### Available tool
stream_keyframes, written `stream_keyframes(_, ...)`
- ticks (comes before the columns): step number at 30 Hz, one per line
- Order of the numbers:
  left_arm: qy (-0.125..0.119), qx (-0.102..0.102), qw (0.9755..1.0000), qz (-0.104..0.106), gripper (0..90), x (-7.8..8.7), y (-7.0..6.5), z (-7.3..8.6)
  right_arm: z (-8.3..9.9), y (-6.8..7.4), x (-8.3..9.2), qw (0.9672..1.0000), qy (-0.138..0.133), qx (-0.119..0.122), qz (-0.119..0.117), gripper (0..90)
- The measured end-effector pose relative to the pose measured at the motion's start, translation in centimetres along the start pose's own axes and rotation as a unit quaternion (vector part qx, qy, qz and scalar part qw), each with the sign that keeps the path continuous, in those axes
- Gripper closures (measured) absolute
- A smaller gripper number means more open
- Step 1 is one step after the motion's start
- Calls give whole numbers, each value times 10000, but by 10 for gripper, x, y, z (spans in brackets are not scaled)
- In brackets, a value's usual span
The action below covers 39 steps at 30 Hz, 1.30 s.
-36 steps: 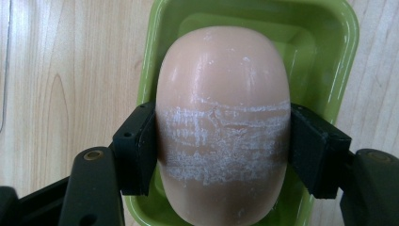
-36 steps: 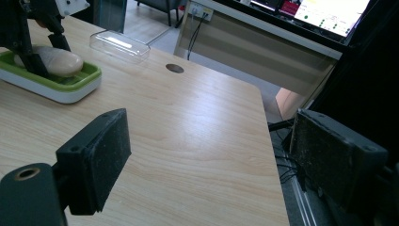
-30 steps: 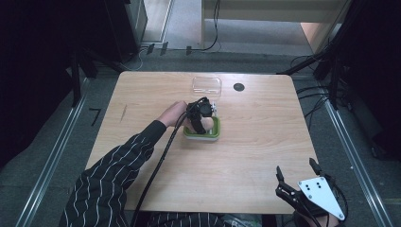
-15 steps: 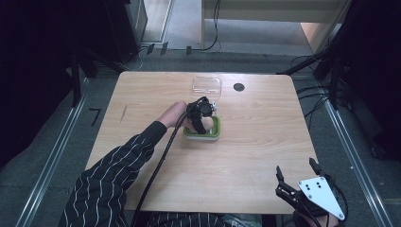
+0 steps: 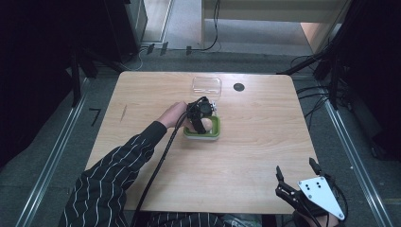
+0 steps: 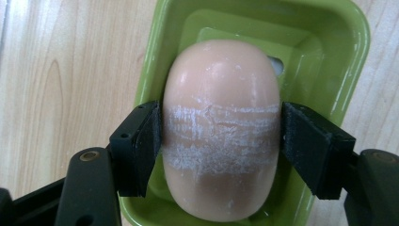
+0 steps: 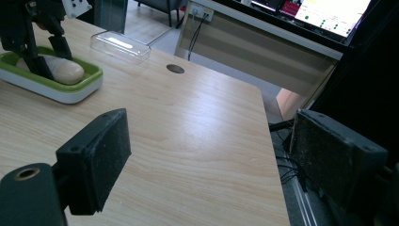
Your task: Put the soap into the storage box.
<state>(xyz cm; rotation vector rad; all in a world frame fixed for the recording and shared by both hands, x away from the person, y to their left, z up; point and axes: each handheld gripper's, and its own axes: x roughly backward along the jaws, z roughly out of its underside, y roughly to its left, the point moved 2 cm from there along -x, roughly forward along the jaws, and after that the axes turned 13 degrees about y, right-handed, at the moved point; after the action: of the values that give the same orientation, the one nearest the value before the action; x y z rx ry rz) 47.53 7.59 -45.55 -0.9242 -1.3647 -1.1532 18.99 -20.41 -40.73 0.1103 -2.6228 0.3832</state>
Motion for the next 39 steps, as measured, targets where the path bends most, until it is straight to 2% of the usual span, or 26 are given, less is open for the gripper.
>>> stream_keyframes(5,-31,106,9999,15,263,5,1,1,0,0,0,10000,-2,-2,-2,134)
stream_keyframes(8,-28,190,9998,50,188,10,1,4,0,0,0,10000,-8,-18,-4,134)
stream_keyframes(10,37,263,9996,132,137,12,0,5,0,0,0,10000,-20,-6,-1,134)
stream_keyframes(13,81,338,9991,243,124,16,-2,7,-1,0,0,10000,-31,-4,2,134)
stream_keyframes(20,255,474,9982,265,49,26,-10,13,-1,1,-1,10000,-38,18,-15,134)
stream_keyframes(25,379,607,9971,261,10,30,-15,21,-1,1,-1,10000,-54,14,-22,134)
stream_keyframes(39,503,1010,9934,220,0,35,-35,51,-2,2,-2,10000,-67,38,-48,134)
